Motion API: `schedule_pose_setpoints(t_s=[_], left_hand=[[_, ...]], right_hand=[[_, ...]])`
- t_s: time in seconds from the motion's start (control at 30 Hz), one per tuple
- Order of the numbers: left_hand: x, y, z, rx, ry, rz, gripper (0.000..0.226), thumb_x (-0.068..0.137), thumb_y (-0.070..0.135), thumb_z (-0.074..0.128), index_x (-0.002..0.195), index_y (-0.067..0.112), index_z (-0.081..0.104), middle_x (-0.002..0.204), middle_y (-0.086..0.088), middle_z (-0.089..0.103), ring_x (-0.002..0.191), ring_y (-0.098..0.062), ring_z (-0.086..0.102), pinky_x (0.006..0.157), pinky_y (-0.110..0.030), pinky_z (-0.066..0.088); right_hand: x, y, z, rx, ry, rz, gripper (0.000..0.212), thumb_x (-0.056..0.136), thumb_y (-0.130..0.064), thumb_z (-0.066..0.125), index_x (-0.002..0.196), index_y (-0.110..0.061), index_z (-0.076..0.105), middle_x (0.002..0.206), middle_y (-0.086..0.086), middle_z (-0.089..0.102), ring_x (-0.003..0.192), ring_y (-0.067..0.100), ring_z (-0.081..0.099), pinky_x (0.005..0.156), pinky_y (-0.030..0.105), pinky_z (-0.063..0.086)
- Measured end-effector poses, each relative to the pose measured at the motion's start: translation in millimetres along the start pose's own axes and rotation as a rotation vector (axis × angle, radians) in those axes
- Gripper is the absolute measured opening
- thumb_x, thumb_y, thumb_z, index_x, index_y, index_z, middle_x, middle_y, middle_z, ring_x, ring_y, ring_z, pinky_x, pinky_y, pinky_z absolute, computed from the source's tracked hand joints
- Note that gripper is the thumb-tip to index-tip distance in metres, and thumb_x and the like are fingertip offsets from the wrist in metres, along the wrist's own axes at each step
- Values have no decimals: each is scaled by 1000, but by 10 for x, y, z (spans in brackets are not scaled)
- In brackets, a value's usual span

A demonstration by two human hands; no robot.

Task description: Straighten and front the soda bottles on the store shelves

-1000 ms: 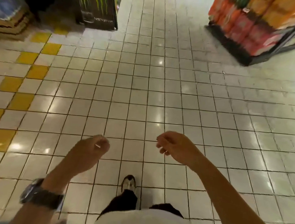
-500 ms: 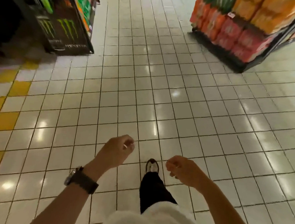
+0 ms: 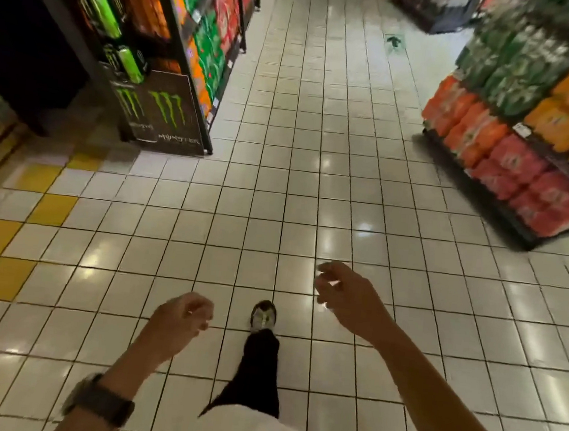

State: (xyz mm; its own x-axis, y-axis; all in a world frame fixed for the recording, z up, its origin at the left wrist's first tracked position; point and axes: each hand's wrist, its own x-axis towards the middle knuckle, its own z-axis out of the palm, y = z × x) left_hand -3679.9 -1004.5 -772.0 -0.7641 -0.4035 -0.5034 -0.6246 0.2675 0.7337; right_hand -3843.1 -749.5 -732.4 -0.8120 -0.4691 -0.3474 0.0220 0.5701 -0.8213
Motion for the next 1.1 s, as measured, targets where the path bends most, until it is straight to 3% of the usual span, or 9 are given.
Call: schedule_pose_setpoints(t_s=[0.17,0.37,0.47,0.57,0.7,0.8,0.87,0.97,1.1], left_hand=[[1548,737,-141,-195,46,-36,12,93,22,61,89,15,70,79,1,74,77,-21,70,69,-31,57],[3122,2180,-476,-135,-65,87,12,94,28,58,91,24,69,83,5,73,80,-16,68,77,-39,55],[3901,2961,-528,-68,-135,199,11,93,31,58,88,32,67,84,10,72,79,-9,67,77,-32,55],[4598,3559,-484,60,-208,300,11,90,38,55,86,38,65,84,15,70,77,-5,66,66,-21,52],[5580,4027,-383,109,-235,292,10,91,34,56,90,37,65,85,16,69,75,5,62,65,-14,50],[6329,4313,-478,77,-213,183,11,92,31,55,91,33,66,85,11,69,77,-1,63,69,-21,53],[6676,4486,-663,73,-150,108,12,92,32,55,88,36,65,83,13,69,75,2,62,64,-15,50],[7306,4747,-1039,24,-42,10,14,93,30,55,87,36,65,83,13,69,77,1,63,66,-11,47],[8071,5022,-1514,-78,93,-60,15,94,33,55,86,33,67,81,10,71,78,-5,65,69,-24,52]], right_hand=[[1321,-92,-199,280,75,166,14,92,-15,59,104,-21,64,92,2,71,71,20,70,69,31,57],[2545,-239,-975,231,85,291,12,93,-17,58,103,-20,65,86,-1,73,73,19,70,65,28,55],[3332,-304,-1424,234,119,330,12,94,-16,57,103,-19,64,85,0,73,72,20,70,61,26,54],[4159,-341,-1785,284,152,353,10,94,-17,58,99,-14,66,83,4,73,69,23,69,61,29,55],[5461,-338,-2071,267,83,389,14,93,-19,59,97,-8,67,79,5,74,66,22,69,61,30,54],[6580,-540,-2307,240,-16,382,18,95,-18,55,97,-4,66,80,7,73,64,19,66,59,28,50],[7188,-890,-2443,190,-83,348,18,95,-20,55,94,-6,67,79,4,73,64,18,66,60,28,51],[8235,-1608,-2691,121,-166,205,17,93,-29,56,93,-17,67,80,-3,73,69,12,69,63,26,54],[9458,-2577,-2892,20,-202,-28,15,94,-32,54,93,-22,66,82,-8,72,70,6,68,69,29,55]])
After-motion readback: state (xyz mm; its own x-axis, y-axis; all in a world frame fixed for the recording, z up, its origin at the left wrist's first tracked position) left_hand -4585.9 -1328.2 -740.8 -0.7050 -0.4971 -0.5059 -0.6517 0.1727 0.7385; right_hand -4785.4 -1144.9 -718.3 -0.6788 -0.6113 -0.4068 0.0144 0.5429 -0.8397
